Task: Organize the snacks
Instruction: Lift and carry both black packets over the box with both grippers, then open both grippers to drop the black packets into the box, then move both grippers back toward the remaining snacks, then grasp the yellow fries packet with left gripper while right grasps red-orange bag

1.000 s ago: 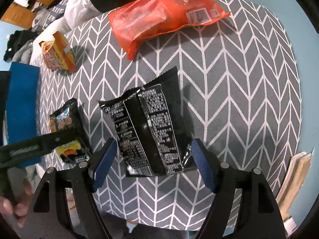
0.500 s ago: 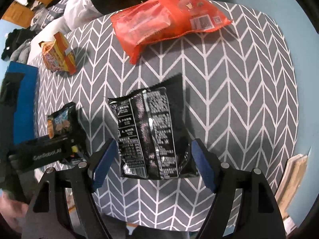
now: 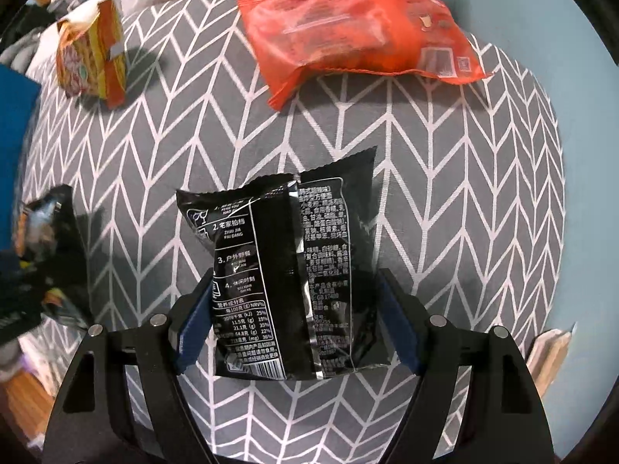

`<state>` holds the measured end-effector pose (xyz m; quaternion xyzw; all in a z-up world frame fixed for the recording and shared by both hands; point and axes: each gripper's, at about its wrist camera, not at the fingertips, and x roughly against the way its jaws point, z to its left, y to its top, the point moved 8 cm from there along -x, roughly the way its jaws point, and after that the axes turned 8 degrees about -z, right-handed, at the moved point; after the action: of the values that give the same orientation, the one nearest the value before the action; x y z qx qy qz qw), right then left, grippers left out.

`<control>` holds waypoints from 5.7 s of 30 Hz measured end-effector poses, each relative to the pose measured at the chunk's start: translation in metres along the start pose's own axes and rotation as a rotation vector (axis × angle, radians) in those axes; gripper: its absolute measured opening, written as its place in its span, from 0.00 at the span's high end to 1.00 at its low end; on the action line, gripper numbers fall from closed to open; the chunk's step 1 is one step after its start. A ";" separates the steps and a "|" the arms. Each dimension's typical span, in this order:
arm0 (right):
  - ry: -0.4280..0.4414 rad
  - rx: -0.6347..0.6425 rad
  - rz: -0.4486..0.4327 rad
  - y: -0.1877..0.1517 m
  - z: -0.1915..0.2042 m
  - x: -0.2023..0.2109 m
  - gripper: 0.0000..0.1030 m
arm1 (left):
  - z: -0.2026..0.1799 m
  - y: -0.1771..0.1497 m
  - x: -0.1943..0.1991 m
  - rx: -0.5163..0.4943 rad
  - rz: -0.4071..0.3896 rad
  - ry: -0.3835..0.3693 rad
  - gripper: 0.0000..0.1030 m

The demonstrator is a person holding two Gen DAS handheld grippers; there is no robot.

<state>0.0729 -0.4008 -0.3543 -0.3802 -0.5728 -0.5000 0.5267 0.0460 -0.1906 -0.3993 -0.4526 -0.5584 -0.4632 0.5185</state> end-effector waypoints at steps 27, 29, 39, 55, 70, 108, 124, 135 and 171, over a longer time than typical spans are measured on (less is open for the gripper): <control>0.112 -0.008 -0.093 0.014 0.091 0.099 0.34 | 0.079 -0.004 0.118 -0.097 -0.178 -0.002 0.42; 0.116 -0.003 -0.104 0.022 0.094 0.106 0.34 | 0.093 0.000 0.130 -0.102 -0.192 -0.002 0.42; 0.157 0.041 -0.173 0.038 0.124 0.144 0.34 | 0.131 0.005 0.164 -0.091 -0.230 -0.014 0.42; 0.241 0.173 -0.248 0.074 0.220 0.178 0.34 | 0.202 0.012 0.198 -0.002 -0.293 0.011 0.42; 0.348 0.373 -0.254 0.105 0.344 0.174 0.34 | 0.303 0.006 0.200 0.172 -0.315 0.070 0.42; 0.389 0.444 -0.148 0.127 0.428 0.139 0.26 | 0.358 0.012 0.176 0.303 -0.264 0.087 0.27; 0.320 0.331 -0.195 0.153 0.336 0.143 0.26 | 0.289 0.039 0.190 0.215 -0.273 0.023 0.27; 0.243 0.235 -0.196 0.164 0.243 0.133 0.26 | 0.208 0.058 0.182 0.087 -0.243 -0.027 0.27; 0.078 -0.582 -0.056 0.142 -0.058 0.058 0.25 | 0.047 0.147 0.101 -0.095 -0.139 -0.020 0.21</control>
<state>0.2136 -0.4329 -0.2763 -0.4799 -0.3948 -0.6717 0.4033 0.1782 -0.1182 -0.2932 -0.4413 -0.5711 -0.5195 0.4575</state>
